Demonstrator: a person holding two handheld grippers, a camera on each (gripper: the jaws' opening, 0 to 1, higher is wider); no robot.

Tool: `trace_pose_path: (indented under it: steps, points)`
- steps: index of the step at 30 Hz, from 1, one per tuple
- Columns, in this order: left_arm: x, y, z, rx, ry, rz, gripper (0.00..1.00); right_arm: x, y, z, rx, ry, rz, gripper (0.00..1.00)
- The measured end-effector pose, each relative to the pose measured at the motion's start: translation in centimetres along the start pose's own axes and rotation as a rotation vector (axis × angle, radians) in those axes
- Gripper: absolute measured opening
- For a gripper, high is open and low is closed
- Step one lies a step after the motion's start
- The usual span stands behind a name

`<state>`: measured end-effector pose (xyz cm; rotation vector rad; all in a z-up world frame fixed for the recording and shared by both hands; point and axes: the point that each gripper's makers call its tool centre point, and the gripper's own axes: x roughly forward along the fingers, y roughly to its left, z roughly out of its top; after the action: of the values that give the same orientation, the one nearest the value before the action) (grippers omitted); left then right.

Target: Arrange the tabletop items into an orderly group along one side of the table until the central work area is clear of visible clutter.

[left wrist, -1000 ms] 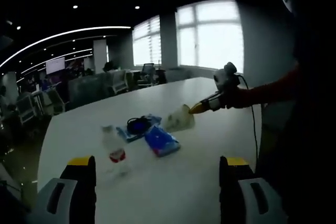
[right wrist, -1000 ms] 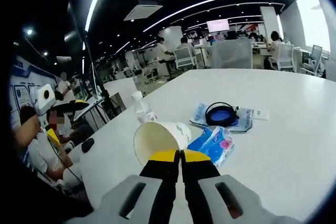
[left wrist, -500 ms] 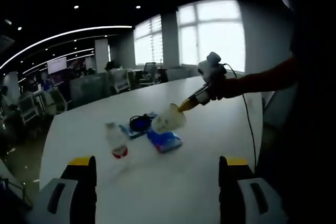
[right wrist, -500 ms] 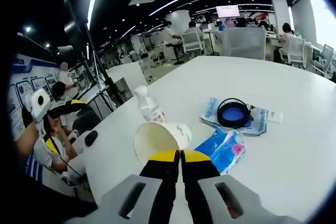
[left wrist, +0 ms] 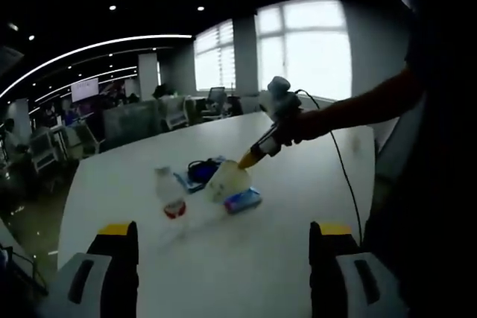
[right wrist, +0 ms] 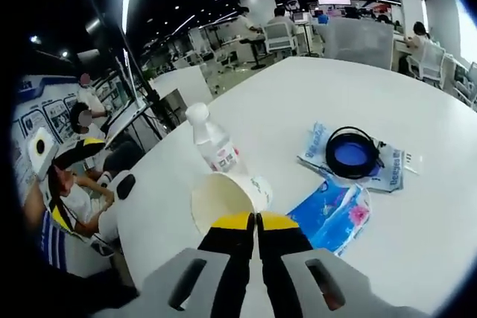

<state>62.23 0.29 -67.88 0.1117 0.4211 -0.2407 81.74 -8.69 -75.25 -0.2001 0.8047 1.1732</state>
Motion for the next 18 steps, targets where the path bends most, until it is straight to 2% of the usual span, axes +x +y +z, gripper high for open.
trace_pose_path:
  steps: [6, 10, 13, 18]
  points:
    - [-0.1, 0.5, -0.4, -0.006, 0.009, 0.005, 0.93, 2.4, -0.6, 0.1, 0.018, 0.058, -0.005, 0.00]
    - [-0.2, 0.5, -0.7, -0.006, 0.016, 0.004, 0.93, 2.6, -0.3, -0.1, 0.028, 0.092, -0.011, 0.00]
    - [-0.3, 0.9, -1.0, -0.009, 0.022, 0.012, 0.93, 3.5, -0.5, 0.2, 0.020, 0.100, -0.015, 0.00]
    - [-0.5, 1.7, -1.1, -0.018, 0.017, 0.021, 0.93, 4.5, -0.6, -0.3, 0.029, 0.137, -0.022, 0.00]
